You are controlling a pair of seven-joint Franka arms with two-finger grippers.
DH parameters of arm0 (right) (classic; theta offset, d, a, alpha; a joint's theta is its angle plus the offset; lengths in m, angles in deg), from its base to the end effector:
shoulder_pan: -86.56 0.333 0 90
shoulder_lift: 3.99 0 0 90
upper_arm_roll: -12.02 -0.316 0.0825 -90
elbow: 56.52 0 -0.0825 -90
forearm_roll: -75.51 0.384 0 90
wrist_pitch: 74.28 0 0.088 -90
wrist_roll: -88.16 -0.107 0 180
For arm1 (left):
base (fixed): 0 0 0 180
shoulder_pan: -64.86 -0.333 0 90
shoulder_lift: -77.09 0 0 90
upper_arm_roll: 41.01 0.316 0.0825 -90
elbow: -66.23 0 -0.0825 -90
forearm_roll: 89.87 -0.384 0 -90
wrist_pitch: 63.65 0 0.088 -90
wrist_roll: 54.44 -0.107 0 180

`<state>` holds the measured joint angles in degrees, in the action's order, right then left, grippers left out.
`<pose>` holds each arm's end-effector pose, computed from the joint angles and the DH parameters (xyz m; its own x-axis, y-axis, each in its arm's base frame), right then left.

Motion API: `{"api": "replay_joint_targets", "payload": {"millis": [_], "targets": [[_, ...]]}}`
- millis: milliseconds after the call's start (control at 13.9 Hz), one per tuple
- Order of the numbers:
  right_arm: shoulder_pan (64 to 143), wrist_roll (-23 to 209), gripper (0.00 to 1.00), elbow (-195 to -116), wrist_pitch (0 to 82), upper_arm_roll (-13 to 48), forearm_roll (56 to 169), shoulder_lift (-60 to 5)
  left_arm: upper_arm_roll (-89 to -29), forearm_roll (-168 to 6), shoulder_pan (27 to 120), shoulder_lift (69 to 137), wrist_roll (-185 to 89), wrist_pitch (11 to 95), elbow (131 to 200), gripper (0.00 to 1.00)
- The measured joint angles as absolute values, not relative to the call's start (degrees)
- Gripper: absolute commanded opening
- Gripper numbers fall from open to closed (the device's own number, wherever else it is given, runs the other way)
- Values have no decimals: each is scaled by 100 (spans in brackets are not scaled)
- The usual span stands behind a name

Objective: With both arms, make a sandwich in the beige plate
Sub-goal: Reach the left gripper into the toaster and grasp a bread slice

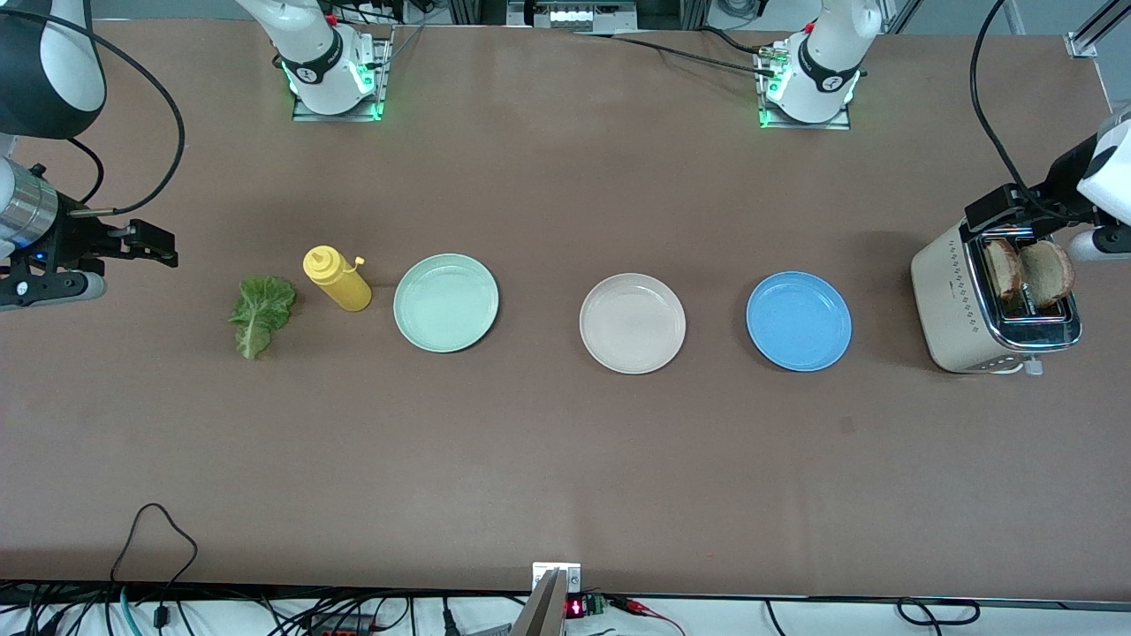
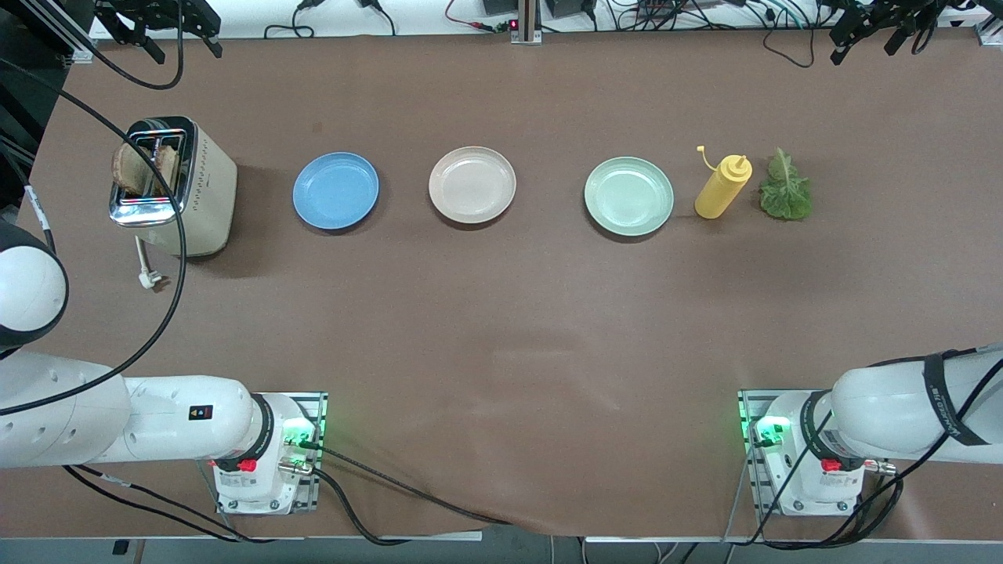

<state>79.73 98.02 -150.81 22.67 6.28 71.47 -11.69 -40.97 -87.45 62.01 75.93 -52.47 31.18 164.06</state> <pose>0.5947 -0.0211 0.5222 0.9823 0.1610 -0.0956 0.1654 -0.9854 0.0398 0.5511 0.0236 0.5783 0.9955 0.0882 -0.0336 0.0895 -0.9951 0.0408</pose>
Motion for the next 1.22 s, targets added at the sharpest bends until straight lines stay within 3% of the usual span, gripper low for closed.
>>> {"api": "replay_joint_targets", "payload": {"millis": [432, 935, 1223], "targets": [[7977, 9803, 100, -15036, 2121, 618, 7147, -1097, -4085, -8774, 6056, 7684, -5233, 3132, 16537, 100], [7972, 9803, 100, -14969, 1935, 609, 7147, -736, -4040, -8778, 4742, 8966, -5674, 3575, 16665, 100], [7972, 9803, 100, -14951, 1905, 609, 7147, -636, -4043, -8775, 4437, 9501, -6060, 3809, 16664, 97]]}}
